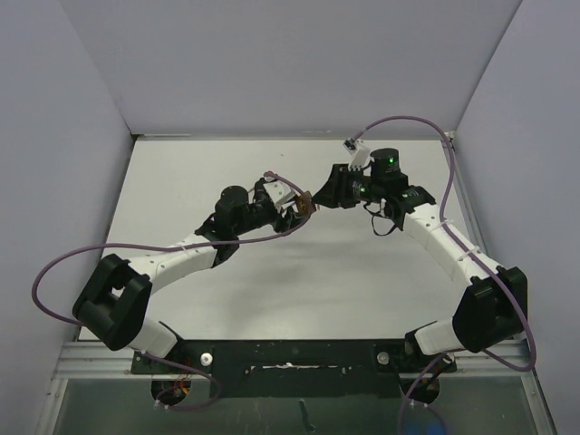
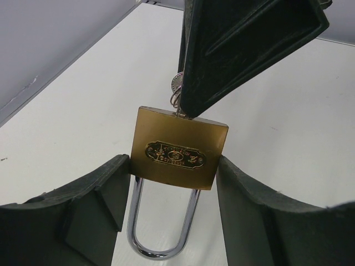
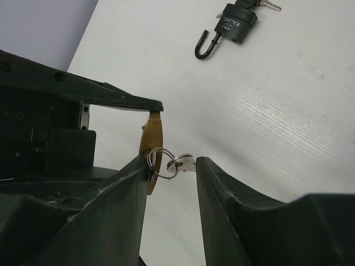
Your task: Unlock with the key
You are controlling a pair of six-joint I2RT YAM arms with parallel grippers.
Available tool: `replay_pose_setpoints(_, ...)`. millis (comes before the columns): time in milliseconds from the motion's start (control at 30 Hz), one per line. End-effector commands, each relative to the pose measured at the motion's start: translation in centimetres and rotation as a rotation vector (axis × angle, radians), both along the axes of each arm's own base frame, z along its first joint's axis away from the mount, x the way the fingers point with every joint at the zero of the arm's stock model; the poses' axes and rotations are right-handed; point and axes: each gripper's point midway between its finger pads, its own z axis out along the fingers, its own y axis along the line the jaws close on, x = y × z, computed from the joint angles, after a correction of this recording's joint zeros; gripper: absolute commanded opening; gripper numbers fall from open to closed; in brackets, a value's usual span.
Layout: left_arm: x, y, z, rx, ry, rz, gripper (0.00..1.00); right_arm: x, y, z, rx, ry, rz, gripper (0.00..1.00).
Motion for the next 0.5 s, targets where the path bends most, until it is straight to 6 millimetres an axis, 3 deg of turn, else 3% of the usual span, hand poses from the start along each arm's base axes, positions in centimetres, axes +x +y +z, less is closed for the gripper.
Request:
replay_pose_setpoints(0, 0.4, -1.2, 6.2, -0.137, -0.161, -0.025, 0.00, 0.1, -0.4, 2.6, 0.050, -0.074, -0.006, 0.40)
replay_pose_setpoints(467, -0.3, -1.3, 4.0, -0.081, -0.102, -0.031, 0.00, 0.6, -1.6, 4.0, 0.127, -0.082, -0.034, 0.43)
